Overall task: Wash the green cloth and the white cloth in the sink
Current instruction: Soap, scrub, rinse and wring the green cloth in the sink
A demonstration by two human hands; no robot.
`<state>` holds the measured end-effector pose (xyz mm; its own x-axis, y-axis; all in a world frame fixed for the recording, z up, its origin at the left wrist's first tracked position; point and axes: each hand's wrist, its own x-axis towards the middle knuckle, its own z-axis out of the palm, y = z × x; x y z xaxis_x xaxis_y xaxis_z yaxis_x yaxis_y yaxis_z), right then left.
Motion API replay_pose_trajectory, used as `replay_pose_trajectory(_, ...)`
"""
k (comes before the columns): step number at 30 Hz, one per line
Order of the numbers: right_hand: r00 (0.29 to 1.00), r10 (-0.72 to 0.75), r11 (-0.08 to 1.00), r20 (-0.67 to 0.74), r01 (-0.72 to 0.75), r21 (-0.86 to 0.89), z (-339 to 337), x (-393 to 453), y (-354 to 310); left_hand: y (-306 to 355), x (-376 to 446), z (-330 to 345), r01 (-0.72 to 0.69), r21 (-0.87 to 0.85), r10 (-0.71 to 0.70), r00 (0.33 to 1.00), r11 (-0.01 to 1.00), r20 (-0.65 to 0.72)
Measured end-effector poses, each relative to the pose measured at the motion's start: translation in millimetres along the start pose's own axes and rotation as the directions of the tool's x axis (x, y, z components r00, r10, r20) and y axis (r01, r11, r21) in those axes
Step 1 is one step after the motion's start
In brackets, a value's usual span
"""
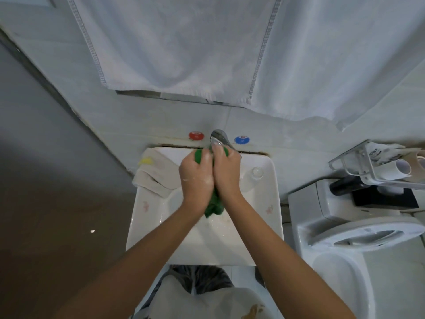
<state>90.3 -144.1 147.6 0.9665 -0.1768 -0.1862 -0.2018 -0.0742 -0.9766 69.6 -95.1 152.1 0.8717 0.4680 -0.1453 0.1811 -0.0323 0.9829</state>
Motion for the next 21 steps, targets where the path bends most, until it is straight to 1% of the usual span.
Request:
replay_pose_trajectory(1, 0.999, 0.014, 1.0, -0.038, -0.014, 0.006, 2.1, 4.2, 0.6, 0.7, -3.8, 2.1, -0.01, 0.01, 0.01, 1.0, 1.0, 0.007)
replay_pose_trajectory(2, 0.999, 0.029, 1.0, -0.046, -0.028, 0.007, 4.2, 3.2, 2.2, 1.0, -0.6, 1.5, -0.008, 0.018, 0.008, 1.0, 1.0, 0.006)
replay_pose_trajectory(3, 0.999, 0.032, 0.999, -0.023, -0.032, -0.005, 5.3, -3.5, 2.9, 0.0, 8.6, -0.8, 0.009, 0.02, -0.009, 1.0, 1.0, 0.002)
replay_pose_trajectory(6, 0.994, 0.028, 0.996, 0.105, -0.02, -0.083, 2.8, -15.4, 7.3, -6.6, 24.3, -6.4, 0.062, 0.033, -0.061, 0.998, 0.998, -0.035)
replay_pose_trajectory(7, 0.994, 0.014, 0.993, 0.107, -0.001, -0.118, 1.3, -10.5, 4.8, -6.5, 17.2, -4.9, 0.064, 0.053, -0.061, 0.997, 0.997, -0.045)
replay_pose_trajectory(8, 0.997, 0.007, 0.992, 0.077, 0.003, -0.128, 1.3, -1.5, 4.2, -6.9, 7.6, -2.3, 0.049, 0.071, -0.046, 0.998, 0.996, -0.041)
replay_pose_trajectory(10, 1.0, 0.029, 0.998, 0.003, -0.029, -0.059, 2.0, 10.3, 2.8, -4.6, -5.8, 1.5, 0.028, 0.086, -0.026, 0.999, 0.996, -0.022)
replay_pose_trajectory(11, 0.999, 0.037, 0.998, -0.01, -0.037, -0.058, 2.6, 8.4, 3.5, -2.6, -3.5, 0.9, 0.027, 0.094, -0.025, 0.999, 0.995, -0.021)
replay_pose_trajectory(14, 0.997, -0.024, 0.989, 0.068, 0.034, -0.142, 1.4, -8.1, 14.4, -3.7, 16.3, -2.1, 0.065, 0.087, -0.063, 0.997, 0.994, -0.035)
replay_pose_trajectory(15, 0.994, -0.049, 0.977, 0.094, 0.067, -0.2, -0.6, -10.2, 13.7, -4.7, 14.8, -2.9, 0.064, 0.09, -0.062, 0.998, 0.994, -0.032)
replay_pose_trajectory(16, 0.992, -0.081, 0.971, 0.097, 0.1, -0.217, -1.8, -7.5, 11.1, -3.7, 9.2, -2.7, 0.038, 0.095, -0.036, 0.999, 0.995, -0.023)
replay_pose_trajectory(17, 0.992, -0.103, 0.968, 0.074, 0.117, -0.22, -1.5, -1.3, 8.5, -4.0, 3.2, -2.4, 0.001, 0.105, 0.0, 1.0, 0.994, -0.006)
replay_pose_trajectory(19, 0.998, -0.059, 0.991, 0.028, 0.062, -0.117, 0.6, 4.5, 2.9, -2.8, -2.0, -4.1, -0.062, 0.127, 0.058, 0.998, 0.99, 0.034)
replay_pose_trajectory(20, 0.999, -0.042, 0.996, 0.026, 0.044, -0.076, 0.9, 1.8, 2.1, -1.1, 2.8, -5.7, -0.071, 0.138, 0.066, 0.997, 0.988, 0.04)
replay_pose_trajectory(21, 0.999, -0.025, 0.997, 0.039, 0.028, -0.069, 1.0, -3.9, 2.2, 0.3, 10.7, -6.8, -0.051, 0.144, 0.048, 0.998, 0.988, 0.028)
